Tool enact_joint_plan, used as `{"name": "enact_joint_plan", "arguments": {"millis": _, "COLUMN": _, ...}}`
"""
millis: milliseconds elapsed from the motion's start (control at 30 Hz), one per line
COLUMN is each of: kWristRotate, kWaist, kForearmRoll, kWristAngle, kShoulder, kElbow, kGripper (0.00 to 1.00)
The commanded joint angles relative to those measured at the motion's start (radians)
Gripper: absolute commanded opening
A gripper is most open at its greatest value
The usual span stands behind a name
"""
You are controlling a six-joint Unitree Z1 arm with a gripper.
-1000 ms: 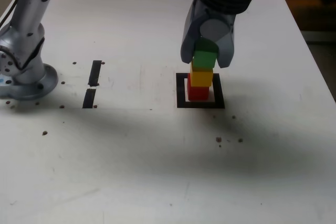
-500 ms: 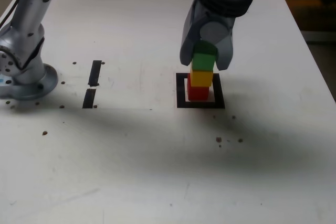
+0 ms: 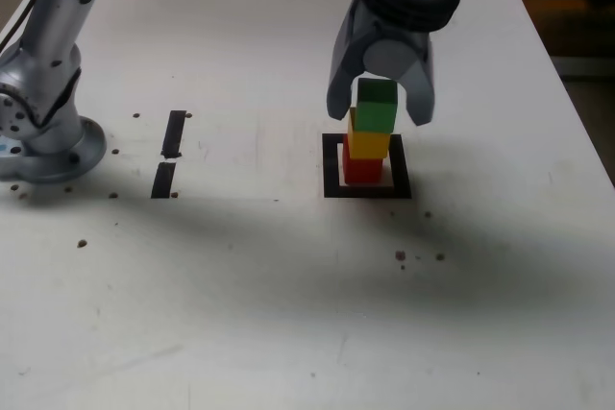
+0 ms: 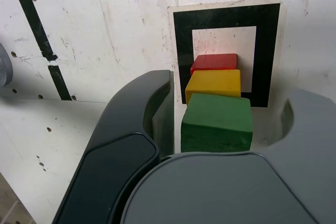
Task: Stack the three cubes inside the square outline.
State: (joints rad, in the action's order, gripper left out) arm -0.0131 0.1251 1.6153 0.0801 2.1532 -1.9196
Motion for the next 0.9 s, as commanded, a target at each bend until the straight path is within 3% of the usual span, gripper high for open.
{"name": "enact_joint_plan", "arguments": {"millis": 0, "kWristRotate": -0.006, "kWaist": -0.001, "kForearmRoll": 0.016, "kWristAngle": 0.002, "kShoulder": -0.035, "kElbow": 0.005, "kGripper": 0.99}}
{"name": "enact_joint_plan", "arguments": {"millis": 200, "kWristRotate": -0.024, "kWaist": 0.009, "kForearmRoll": 0.020, "kWristAngle": 0.017, "kShoulder": -0.184, "kElbow": 0.075, "kGripper": 1.00}}
{"name": "enact_joint_plan", "arguments": {"millis": 400, "kWristRotate": -0.035, "kWaist": 0.016, "kForearmRoll": 0.017, "kWristAngle": 0.040, "kShoulder": -0.521, "kElbow": 0.319, "kGripper": 1.00}}
{"name": "enact_joint_plan", "arguments": {"millis": 500, "kWristRotate": -0.024, "kWaist": 0.004, "kForearmRoll": 0.006, "kWristAngle": 0.058, "kShoulder": -0.629, "kElbow": 0.449, "kGripper": 1.00}}
{"name": "enact_joint_plan", "arguments": {"millis": 667, "kWristRotate": 0.025, "kWaist": -0.029, "kForearmRoll": -0.059, "kWristAngle": 0.068, "kShoulder": -0.649, "kElbow": 0.647, "kGripper": 1.00}}
{"name": "enact_joint_plan", "arguments": {"millis": 867, "kWristRotate": 0.036, "kWaist": -0.040, "kForearmRoll": -0.238, "kWristAngle": 0.041, "kShoulder": -0.635, "kElbow": 0.871, "kGripper": 1.00}}
